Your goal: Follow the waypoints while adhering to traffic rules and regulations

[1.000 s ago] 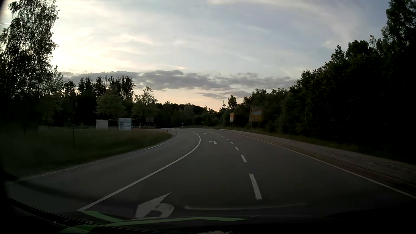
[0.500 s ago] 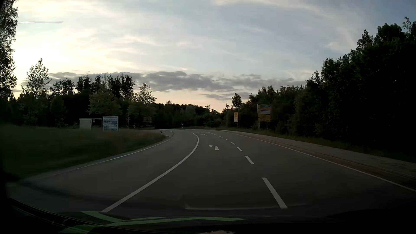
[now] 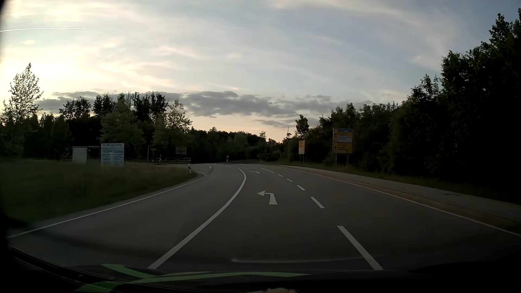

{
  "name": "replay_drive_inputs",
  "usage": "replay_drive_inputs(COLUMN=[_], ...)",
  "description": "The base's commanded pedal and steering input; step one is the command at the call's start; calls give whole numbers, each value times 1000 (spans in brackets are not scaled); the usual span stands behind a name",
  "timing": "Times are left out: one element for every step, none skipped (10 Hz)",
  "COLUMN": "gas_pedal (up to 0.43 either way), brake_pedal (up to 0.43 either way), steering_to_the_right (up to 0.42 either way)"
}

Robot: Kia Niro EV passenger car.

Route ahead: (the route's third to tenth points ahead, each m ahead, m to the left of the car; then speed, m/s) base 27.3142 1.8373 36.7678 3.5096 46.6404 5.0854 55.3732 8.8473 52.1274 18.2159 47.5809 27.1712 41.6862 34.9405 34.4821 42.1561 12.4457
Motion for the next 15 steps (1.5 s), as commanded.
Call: replay_drive_inputs(gas_pedal=[0, 0, 0, 0, 0, 0, 0, 0, 0, 0, 0, 0, 0, 0, 0], brake_pedal=[189, 189, 189, 189, 189, 189, 189, 189, 189, 195, 195, 201, 201, 207, 207], steering_to_the_right=[-10, -11, -12, -13, -14, -15, -15, -15, -15, -16, -16, -19, -21, -22, -23])
